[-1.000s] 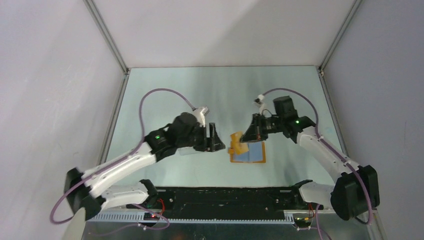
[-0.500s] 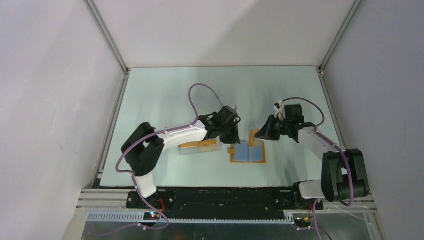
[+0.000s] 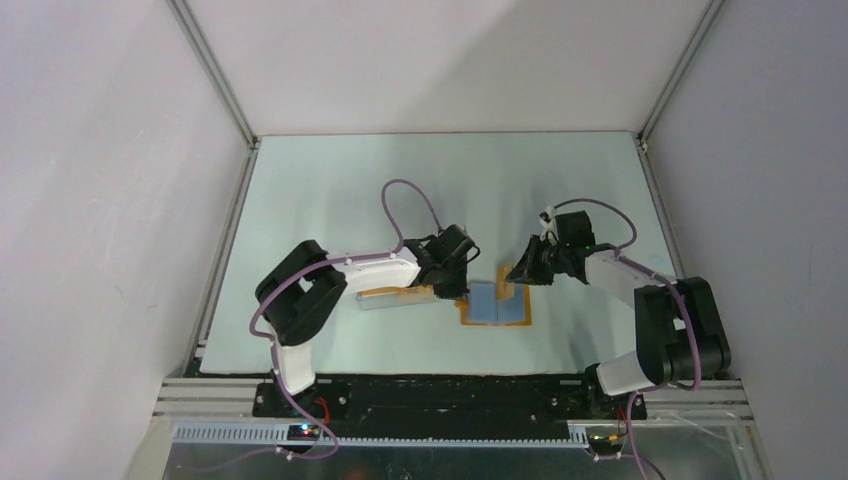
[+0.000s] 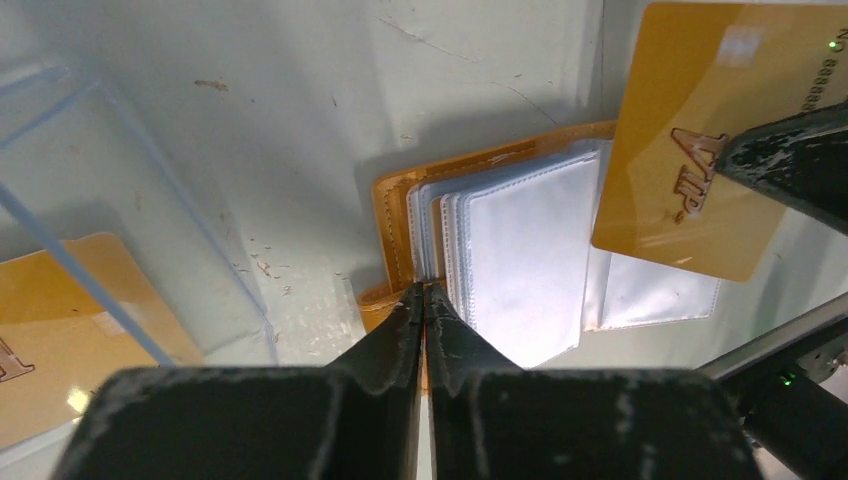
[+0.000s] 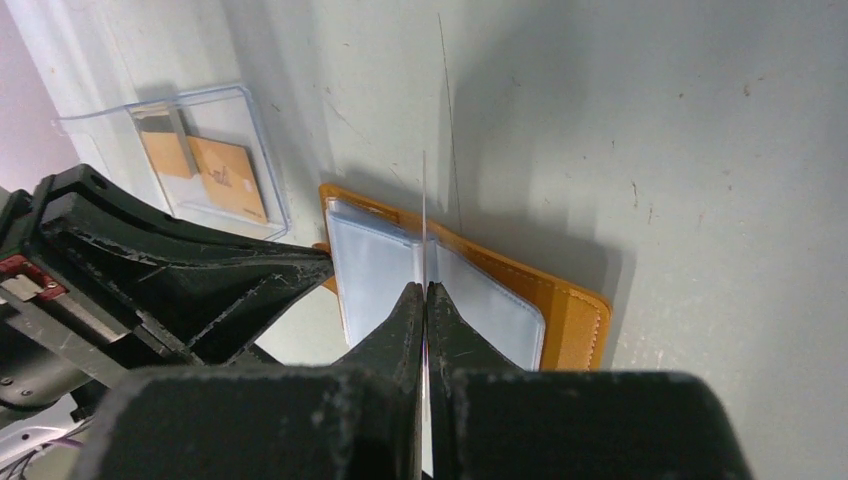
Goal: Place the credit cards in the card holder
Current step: Insert the credit card into the card holder.
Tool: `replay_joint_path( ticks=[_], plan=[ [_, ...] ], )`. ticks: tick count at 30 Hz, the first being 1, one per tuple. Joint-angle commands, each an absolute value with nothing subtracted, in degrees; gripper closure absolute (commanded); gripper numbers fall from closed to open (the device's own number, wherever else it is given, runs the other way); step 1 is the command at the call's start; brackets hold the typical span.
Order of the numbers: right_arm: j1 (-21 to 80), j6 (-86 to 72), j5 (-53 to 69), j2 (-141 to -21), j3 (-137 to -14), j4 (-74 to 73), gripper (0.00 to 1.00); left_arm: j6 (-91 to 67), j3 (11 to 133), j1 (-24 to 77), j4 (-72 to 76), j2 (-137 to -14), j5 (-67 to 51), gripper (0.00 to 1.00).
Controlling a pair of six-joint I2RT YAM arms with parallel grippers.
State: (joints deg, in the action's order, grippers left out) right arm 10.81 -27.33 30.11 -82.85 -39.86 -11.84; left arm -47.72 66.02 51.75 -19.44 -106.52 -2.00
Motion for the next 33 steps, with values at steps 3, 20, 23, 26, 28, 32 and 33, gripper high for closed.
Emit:
replay_joint_path(
  ticks=[3,20,23,26,28,32,33],
  plan=[
    [12.6,-28.7,28.46,-84.96,-38.92,-7.46,1.0,-48.06,65.0,50.91,-19.99,-106.25,-0.2,0.95],
    [13.89,-31.1,31.45,-83.24,-35.52,-3.8,1.0,-48.58,65.39,50.06,-20.29,-110.62,-3.55,1.0],
    [13.9,-31.11,31.38,-81.64,-34.46,-4.08,1.0,-48.7,65.5,50.02,-20.29,-110.94,-3.79,1.0],
    [13.88,-31.5,31.67,-81.06,-33.63,-3.99,1.0,-48.93,65.48,50.01,-20.3,-111.29,-3.81,1.0],
    [13.84,-31.91,32.36,-80.77,-32.87,-3.67,1.0,-48.95,65.48,50.08,-20.27,-111.47,-3.86,1.0],
    [13.33,-32.75,32.69,-78.65,-31.4,-2.94,1.0,-49.01,65.4,49.97,-20.3,-111.52,-3.93,1.0],
    [13.3,-32.81,32.41,-78.35,-31.34,-2.93,1.0,-49.03,65.4,50.04,-20.3,-111.53,-3.9,1.0]
  ],
)
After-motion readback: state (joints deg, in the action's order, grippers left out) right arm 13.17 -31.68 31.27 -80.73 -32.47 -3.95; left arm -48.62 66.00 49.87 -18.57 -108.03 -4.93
